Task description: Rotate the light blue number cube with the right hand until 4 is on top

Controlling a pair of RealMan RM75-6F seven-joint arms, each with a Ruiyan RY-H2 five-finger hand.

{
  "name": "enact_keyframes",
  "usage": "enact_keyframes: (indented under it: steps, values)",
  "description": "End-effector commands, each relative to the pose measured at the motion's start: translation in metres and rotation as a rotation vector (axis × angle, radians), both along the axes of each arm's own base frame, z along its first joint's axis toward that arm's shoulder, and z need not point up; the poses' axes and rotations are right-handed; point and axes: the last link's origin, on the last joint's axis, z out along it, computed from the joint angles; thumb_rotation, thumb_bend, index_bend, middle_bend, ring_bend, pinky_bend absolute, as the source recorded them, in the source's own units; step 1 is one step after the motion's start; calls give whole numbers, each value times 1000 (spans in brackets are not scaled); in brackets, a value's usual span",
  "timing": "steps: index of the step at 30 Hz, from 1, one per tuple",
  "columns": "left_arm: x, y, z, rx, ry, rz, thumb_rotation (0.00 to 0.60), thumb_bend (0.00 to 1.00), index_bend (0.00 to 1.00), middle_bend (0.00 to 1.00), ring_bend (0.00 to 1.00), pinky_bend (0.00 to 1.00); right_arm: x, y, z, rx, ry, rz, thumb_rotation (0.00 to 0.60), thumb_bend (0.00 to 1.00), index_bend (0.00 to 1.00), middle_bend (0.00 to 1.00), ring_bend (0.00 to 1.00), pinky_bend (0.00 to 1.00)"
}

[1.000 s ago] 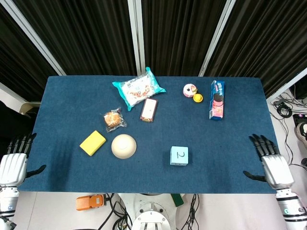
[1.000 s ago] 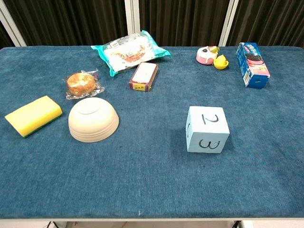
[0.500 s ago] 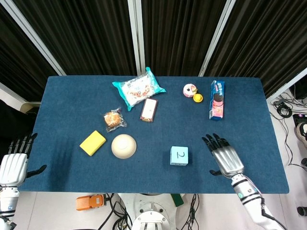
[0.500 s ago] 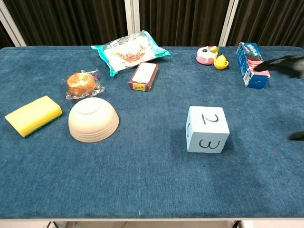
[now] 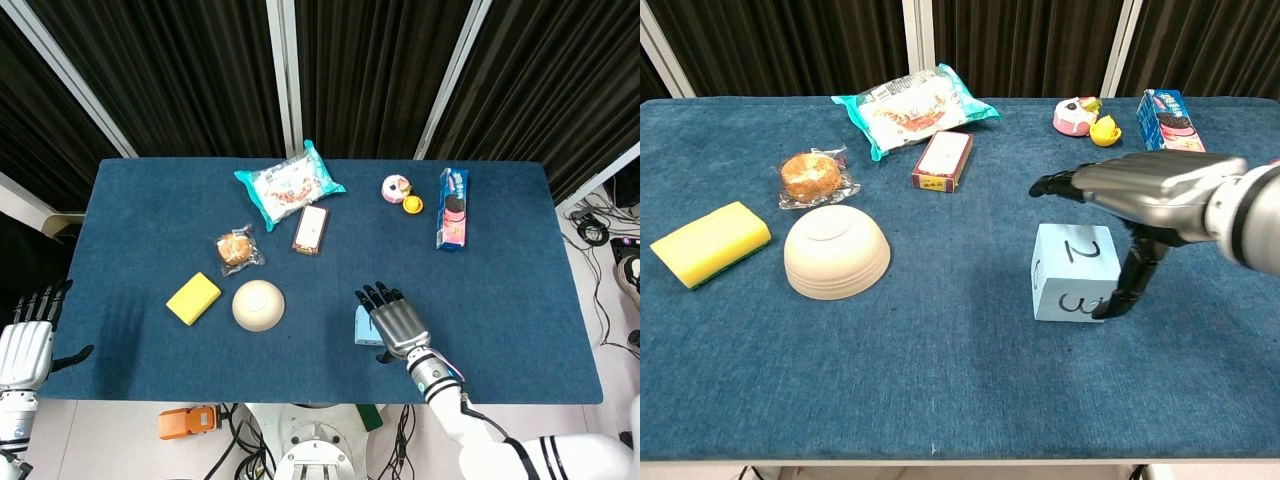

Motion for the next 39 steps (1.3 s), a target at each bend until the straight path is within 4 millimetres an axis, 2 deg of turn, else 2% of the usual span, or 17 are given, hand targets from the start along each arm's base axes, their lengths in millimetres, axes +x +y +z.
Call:
enact_keyframes:
  steps: [1,7,13,16,18,21,27,34,39]
  values:
    - [-1,0,-1,-1,-2,2,600,0,0,6,0,0,4,-6,-8,-10,28,-8,559,143,141,96,18,216]
    - [-5,-1,-1,-1,-3,12,600,0,0,5,0,0,5,-14,-20,-11,63,-41,560,200,199,96,26,220]
    - [-7,-1,-1,2,0,18,600,0,0,5,0,0,8,-18,-30,-3,28,-65,560,299,323,118,89,257]
    - [-8,-2,0,3,-2,20,600,0,0,5,0,0,7,-19,-29,-6,11,-73,562,371,390,186,159,302]
    - [-9,-3,1,5,-2,22,600,0,0,6,0,0,4,-19,-28,-17,9,-78,563,443,464,279,260,399]
    - [-10,-5,1,8,-5,27,600,0,0,6,0,0,0,-19,-25,-19,-24,-92,562,464,539,379,366,497]
    - [-10,-6,0,6,-4,30,600,0,0,6,0,0,-9,-26,-8,-12,-200,-64,561,465,546,398,389,492]
    - [-7,-6,-1,-1,1,23,600,0,0,6,0,0,-45,-46,17,0,-452,-55,559,466,553,405,387,447]
    - [-5,-7,-3,-10,3,28,600,0,0,6,0,0,-79,-63,17,12,-568,-52,554,465,547,406,361,374]
